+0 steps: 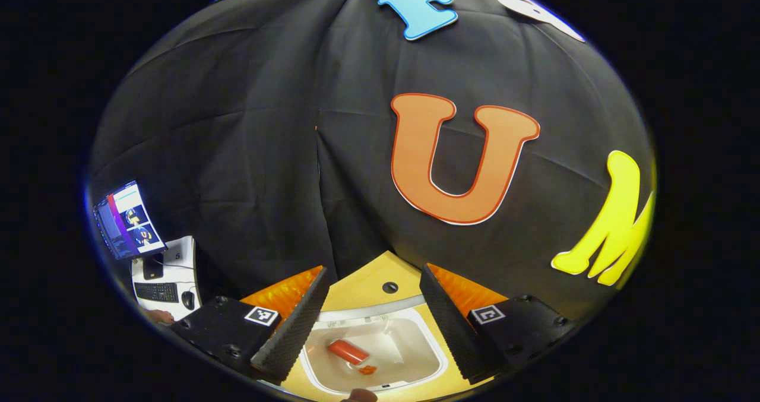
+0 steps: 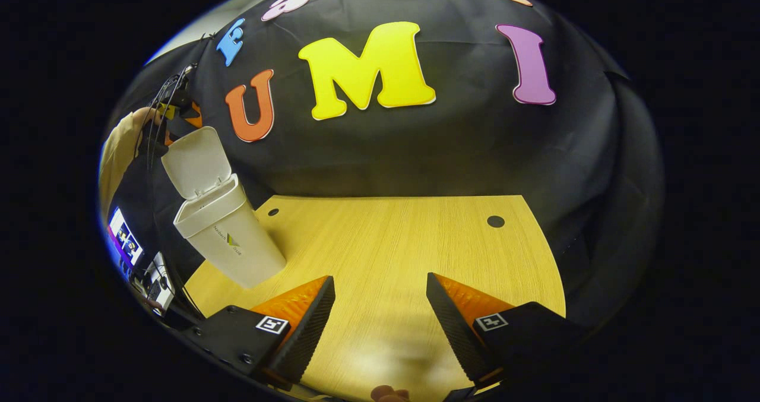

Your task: Press the lid of the desktop garbage bin to open it, pick up the crumpled paper on the desktop and throw it into the bin, then pick up the pop can on the desktop and drop it into the bin, and finally close the garbage bin lid.

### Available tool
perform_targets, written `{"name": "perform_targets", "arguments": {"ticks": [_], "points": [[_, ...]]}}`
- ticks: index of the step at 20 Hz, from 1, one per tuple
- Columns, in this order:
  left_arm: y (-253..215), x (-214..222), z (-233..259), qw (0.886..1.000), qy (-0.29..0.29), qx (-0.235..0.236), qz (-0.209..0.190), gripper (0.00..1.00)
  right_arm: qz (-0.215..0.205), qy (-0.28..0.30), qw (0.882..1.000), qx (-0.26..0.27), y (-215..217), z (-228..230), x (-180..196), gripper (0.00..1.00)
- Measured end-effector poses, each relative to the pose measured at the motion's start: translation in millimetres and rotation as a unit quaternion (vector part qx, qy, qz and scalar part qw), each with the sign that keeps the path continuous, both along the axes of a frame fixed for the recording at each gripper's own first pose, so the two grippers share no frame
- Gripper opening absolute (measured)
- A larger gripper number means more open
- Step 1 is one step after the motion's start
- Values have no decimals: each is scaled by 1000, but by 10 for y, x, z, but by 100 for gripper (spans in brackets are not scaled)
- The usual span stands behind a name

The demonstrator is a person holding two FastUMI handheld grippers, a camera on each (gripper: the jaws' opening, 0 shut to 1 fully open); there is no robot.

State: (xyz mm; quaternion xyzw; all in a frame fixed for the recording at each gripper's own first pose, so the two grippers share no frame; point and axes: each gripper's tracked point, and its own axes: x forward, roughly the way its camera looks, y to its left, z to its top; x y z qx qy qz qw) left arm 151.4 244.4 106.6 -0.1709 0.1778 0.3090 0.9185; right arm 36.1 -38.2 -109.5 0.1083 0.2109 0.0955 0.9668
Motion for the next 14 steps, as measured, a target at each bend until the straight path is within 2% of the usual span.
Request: {"name": "perform_targets", "arguments": {"ticks": [2, 8, 9, 14], "points": [[-163, -72, -96, 1000, -8, -6, 5, 100, 6, 3, 1000, 2, -26, -55, -29, 98], [-631, -316, -608, 1000, 18, -17, 5, 100, 29, 13, 999, -4, -184, -263, -141, 96], [-704, -340, -678, 1000, 19, -17, 6, 100, 32, 15, 999, -5, -224, -292, -156, 98], [-973, -439, -1060, 999, 35, -26, 8, 99, 34, 28, 999, -14, -466, -453, -253, 98]]}}
